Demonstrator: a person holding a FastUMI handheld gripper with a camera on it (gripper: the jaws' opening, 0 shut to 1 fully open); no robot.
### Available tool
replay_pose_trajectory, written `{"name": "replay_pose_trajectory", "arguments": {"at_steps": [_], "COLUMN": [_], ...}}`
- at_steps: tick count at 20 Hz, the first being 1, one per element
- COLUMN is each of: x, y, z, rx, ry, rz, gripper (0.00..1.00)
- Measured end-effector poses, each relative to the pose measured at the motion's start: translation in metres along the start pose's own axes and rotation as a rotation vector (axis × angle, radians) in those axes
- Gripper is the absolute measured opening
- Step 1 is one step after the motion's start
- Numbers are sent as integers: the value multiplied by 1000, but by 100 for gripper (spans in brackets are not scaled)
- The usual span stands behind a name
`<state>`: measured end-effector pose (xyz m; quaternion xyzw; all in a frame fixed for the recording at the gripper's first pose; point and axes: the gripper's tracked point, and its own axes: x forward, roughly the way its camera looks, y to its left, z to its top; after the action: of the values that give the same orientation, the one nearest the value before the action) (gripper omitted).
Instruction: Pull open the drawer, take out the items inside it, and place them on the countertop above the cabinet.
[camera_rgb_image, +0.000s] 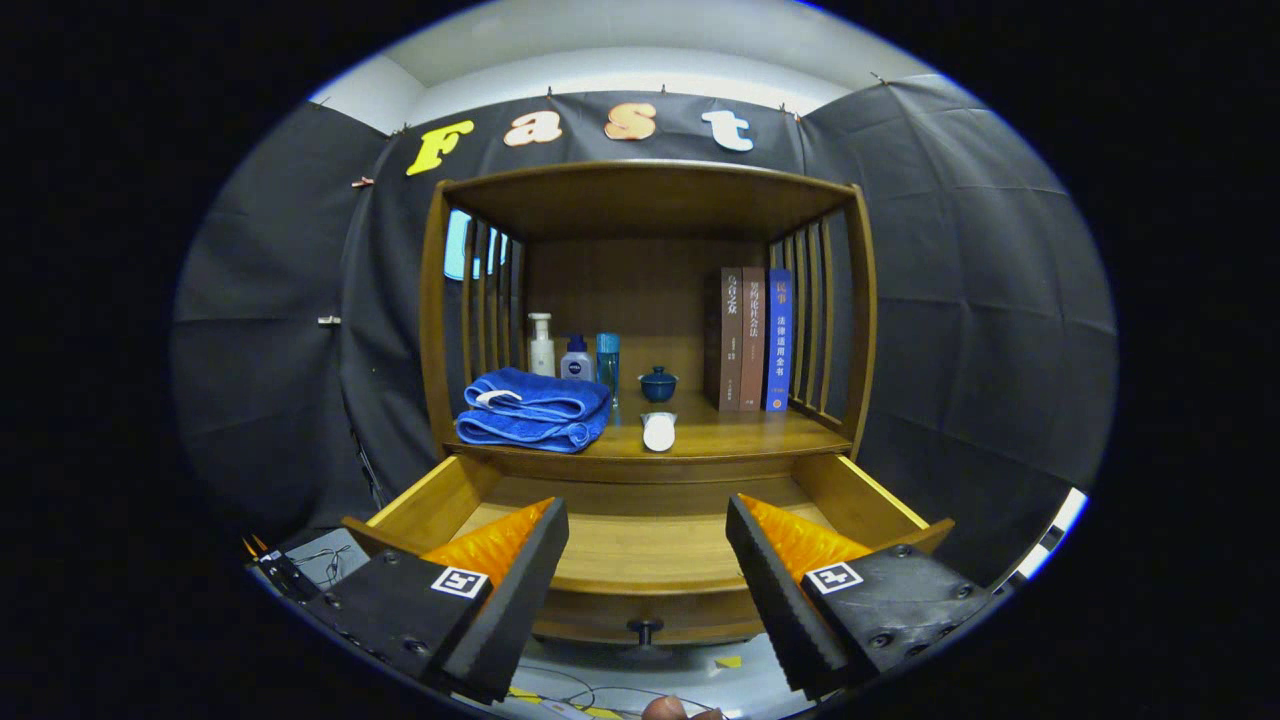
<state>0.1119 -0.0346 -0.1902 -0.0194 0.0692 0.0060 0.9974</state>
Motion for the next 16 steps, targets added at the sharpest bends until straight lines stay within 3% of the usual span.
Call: {"name": "replay_pose_trajectory", "arguments": {"at_steps": [4, 10, 16], "x": [-18, -6, 16], "y": [-1, -5, 2], "z": [-38, -110, -120], "rx": [-24, 12, 16], "ry": [-75, 13, 27], "rz": [-31, -62, -40], "gripper": [100, 99, 100]}}
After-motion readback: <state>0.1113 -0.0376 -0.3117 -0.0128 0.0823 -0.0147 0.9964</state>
